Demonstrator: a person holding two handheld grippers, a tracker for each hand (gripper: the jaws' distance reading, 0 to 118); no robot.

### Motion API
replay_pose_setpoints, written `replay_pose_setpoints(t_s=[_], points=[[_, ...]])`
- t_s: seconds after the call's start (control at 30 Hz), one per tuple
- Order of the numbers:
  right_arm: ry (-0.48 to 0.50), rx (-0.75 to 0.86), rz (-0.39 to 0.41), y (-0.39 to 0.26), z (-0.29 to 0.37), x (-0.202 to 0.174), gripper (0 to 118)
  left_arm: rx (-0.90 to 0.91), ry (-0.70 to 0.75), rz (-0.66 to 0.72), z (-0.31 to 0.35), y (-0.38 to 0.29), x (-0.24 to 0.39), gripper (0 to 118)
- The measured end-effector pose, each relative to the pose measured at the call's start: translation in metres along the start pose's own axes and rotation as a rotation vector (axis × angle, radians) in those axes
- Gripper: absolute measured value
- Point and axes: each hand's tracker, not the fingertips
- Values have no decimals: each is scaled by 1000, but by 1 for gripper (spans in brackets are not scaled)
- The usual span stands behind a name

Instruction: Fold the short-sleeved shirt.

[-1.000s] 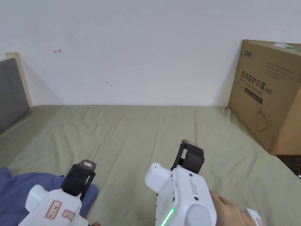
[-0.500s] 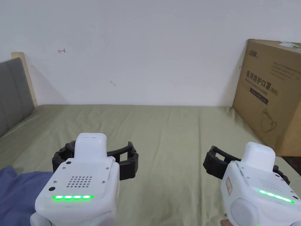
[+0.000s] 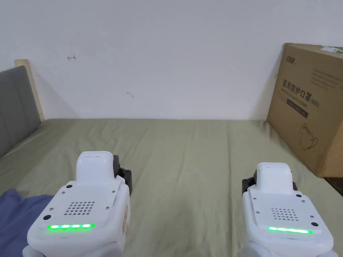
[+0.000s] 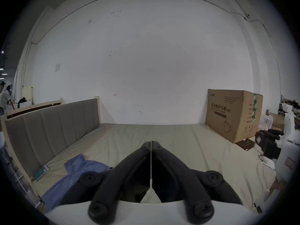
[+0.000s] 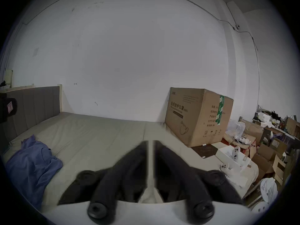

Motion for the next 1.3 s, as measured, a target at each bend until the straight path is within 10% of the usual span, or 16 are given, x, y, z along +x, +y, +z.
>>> replay_pose_setpoints(t_s=[0.43,0.9,1.3], points=[[108,-20,-42,12,-6,-9,0,-25,-20,32,-1,9,-21,0],[546,-36,-22,35,-13,-149,0,-77,342,50,65,8,-148,0],[649,-102,39,19,-5,-198,0,-256,379,166,43,-24,-192,0]])
